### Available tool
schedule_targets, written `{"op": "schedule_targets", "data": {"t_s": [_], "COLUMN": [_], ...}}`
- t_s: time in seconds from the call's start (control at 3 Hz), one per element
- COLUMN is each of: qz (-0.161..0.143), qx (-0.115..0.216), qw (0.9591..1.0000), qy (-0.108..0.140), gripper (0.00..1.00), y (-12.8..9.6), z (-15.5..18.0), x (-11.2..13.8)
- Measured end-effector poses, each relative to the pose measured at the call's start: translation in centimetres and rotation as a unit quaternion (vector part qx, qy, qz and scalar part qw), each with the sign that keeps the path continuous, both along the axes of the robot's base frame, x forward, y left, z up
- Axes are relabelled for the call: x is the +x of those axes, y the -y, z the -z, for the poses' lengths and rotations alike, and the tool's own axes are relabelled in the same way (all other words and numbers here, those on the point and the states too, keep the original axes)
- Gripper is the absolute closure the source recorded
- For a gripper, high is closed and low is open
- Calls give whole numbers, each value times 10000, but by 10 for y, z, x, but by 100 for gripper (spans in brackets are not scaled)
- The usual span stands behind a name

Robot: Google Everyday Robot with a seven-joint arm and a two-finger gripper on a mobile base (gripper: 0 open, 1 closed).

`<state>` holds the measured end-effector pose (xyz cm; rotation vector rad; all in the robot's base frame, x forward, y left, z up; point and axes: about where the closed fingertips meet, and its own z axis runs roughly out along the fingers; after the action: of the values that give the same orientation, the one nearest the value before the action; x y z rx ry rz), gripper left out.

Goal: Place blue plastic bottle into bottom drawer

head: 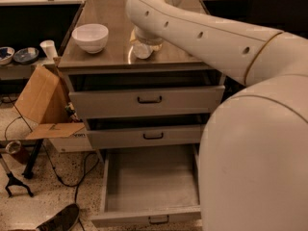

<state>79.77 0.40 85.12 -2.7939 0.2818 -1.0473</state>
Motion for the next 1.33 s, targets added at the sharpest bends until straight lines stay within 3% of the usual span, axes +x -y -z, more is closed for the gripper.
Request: {"op": "schedule_targets", "data": {"t_s": [0.33,1.0,1.33], "qz": [178,798,1131], "qx": [88,408,824], "qw": [9998,9959,9897], "qy": [-13,90,317], "gripper": [100,100,100], "y": [17,72,105], "z": [-5,-26,-46], "x": [-11,-52,-87]}}
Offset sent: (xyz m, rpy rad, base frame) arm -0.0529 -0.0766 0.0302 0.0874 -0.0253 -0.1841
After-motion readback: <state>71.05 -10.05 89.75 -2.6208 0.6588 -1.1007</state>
